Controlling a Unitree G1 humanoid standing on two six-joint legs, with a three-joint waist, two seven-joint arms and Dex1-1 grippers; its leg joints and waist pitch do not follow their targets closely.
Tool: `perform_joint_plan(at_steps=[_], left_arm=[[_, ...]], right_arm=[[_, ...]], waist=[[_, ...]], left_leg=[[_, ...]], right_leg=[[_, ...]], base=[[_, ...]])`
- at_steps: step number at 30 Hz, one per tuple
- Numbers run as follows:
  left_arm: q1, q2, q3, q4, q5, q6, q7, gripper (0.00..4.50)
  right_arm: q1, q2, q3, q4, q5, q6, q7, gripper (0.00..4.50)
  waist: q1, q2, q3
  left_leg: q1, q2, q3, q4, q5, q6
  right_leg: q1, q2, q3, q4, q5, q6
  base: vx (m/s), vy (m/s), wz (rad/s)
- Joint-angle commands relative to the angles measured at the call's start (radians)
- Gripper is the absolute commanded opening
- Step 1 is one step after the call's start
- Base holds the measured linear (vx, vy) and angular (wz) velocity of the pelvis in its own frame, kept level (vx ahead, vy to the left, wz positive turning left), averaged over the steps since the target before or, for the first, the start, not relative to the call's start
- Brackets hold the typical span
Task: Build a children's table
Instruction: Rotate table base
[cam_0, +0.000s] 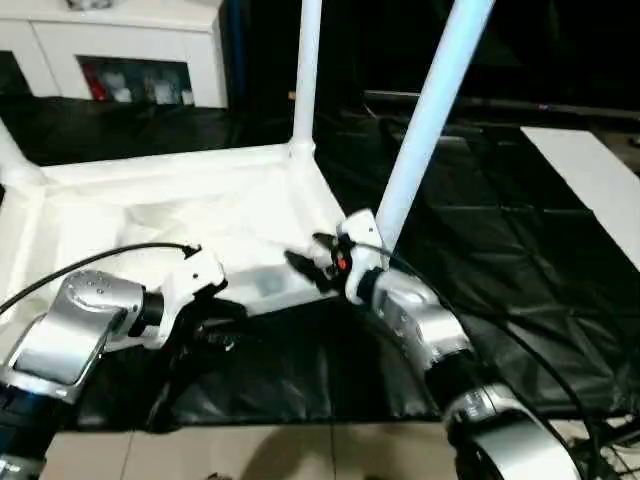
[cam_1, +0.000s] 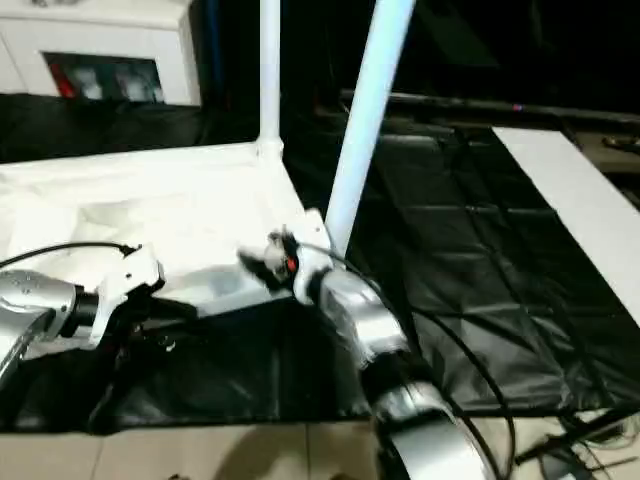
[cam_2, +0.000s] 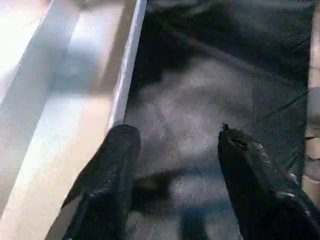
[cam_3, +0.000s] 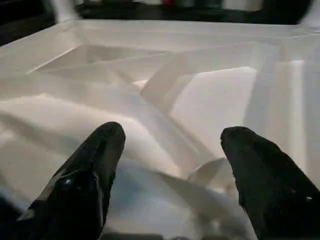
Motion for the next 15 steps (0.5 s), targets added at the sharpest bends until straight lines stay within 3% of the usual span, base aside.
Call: perform_joint_plan(at_steps=[1, 7, 8, 10, 11, 15], left_arm=[[0.008, 0.027, -0.007, 0.055, 0.062, -0.008, 0.063, 3.16], [0.004, 0.004, 0.009, 0.068, 0.074, -0.064, 0.125, 3.63], [0.001, -0.004, 0.018, 0.073, 0.076, -0.08, 0.148, 3.81], [0.001, -0.016, 0.032, 0.076, 0.073, -0.095, 0.174, 3.94], [0.009, -0.028, 0.05, 0.073, 0.068, -0.107, 0.202, 4.05], [0.034, -0.047, 0.094, 0.07, 0.053, -0.123, 0.258, 4.38]], right_arm=[[-0.018, -0.034, -0.075, 0.053, 0.009, -0.02, -0.092, 3.55], [-0.089, -0.076, -0.154, 0.19, 0.029, -0.082, -0.232, 3.55], [-0.102, -0.091, -0.158, 0.212, 0.025, -0.093, -0.252, 3.55], [-0.116, -0.112, -0.16, 0.235, 0.018, -0.108, -0.266, 3.55], [-0.133, -0.138, -0.155, 0.263, 0.004, -0.124, -0.268, 3.55], [-0.163, -0.182, -0.156, 0.308, -0.016, -0.145, -0.268, 3.55]], waist=[[0.0, 0.03, -0.048], [0.024, 0.037, -0.048], [0.03, 0.035, -0.051], [0.035, 0.037, -0.053], [0.036, 0.037, -0.058], [0.034, 0.035, -0.065]], left_leg=[[0.011, -0.012, 0.008, -0.065, -0.335, -0.042], [0.022, -0.01, 0.011, -0.063, -0.363, -0.047], [0.016, -0.01, 0.01, -0.064, -0.343, -0.048], [0.014, -0.01, 0.012, -0.062, -0.326, -0.049], [0.004, -0.011, 0.012, -0.061, -0.292, -0.048], [-0.013, -0.014, 0.012, -0.055, -0.213, -0.041]], right_leg=[[0.031, -0.062, 0.05, -0.098, -0.386, -0.146], [0.019, -0.059, 0.049, -0.102, -0.41, -0.128], [0.024, -0.057, 0.049, -0.095, -0.368, -0.134], [0.025, -0.057, 0.049, -0.091, -0.33, -0.138], [0.034, -0.056, 0.048, -0.082, -0.271, -0.148], [0.047, -0.057, 0.046, -0.069, -0.175, -0.161]], base=[[0.0, 0.0, 0.0], [0.0, 0.0, 0.0], [0.0, 0.0, 0.0], [0.0, 0.0, 0.0], [0.0, 0.0, 0.0], [0.0, 0.0, 0.0]])
